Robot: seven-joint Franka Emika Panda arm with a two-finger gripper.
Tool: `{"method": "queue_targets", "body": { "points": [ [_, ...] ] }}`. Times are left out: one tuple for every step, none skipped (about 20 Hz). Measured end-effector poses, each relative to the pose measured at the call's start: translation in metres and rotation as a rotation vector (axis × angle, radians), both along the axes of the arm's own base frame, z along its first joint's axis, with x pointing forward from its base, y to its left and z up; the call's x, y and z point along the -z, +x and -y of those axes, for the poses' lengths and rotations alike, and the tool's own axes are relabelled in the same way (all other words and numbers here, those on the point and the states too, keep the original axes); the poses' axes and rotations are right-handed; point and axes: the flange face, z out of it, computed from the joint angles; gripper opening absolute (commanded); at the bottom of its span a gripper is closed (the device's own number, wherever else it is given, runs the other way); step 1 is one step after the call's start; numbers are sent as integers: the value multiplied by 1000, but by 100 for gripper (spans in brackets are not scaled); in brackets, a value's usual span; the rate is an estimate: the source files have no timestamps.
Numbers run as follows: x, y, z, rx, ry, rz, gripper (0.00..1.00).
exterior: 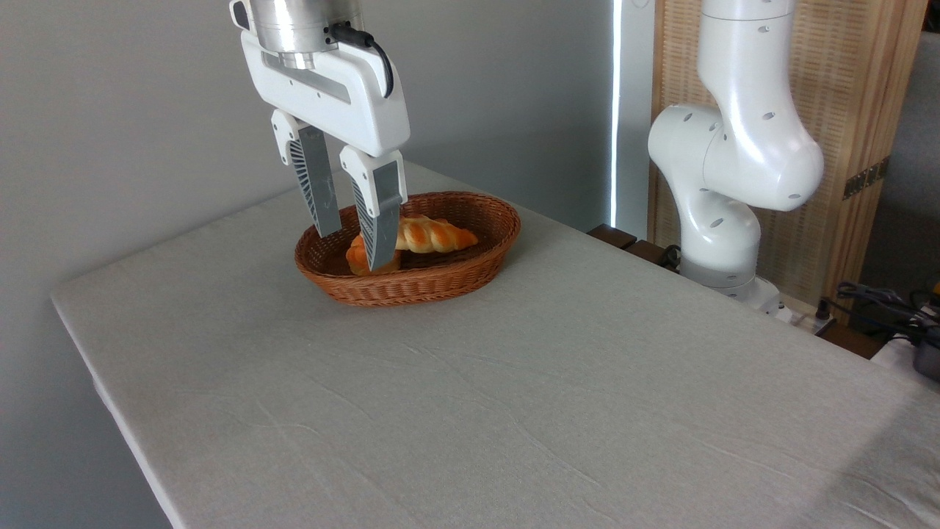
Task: Put bread into the basket
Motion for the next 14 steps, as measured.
{"method": "queue_targets", "body": {
  "points": [
    [1, 0, 0, 1, 3, -2, 100],
    [1, 1, 0, 1, 5, -3, 100],
    [2, 1, 0, 1, 11, -3, 100],
    [3, 1, -1, 2, 19, -4, 100],
    [3, 2, -3, 3, 39, -3, 100],
    [4, 2, -4, 5, 50, -3, 100],
    [4, 1, -3, 10, 68, -8, 100],
    [5, 1, -2, 13, 74, -11, 100],
    [5, 0, 0, 18, 80, -13, 100],
    [5, 0, 2, 22, 82, -13, 100],
    [5, 0, 3, 24, 83, -13, 100],
    [5, 0, 3, 24, 83, -13, 100],
    [5, 0, 3, 24, 83, -13, 100],
    [5, 0, 3, 24, 83, -14, 100]
  ]
}}
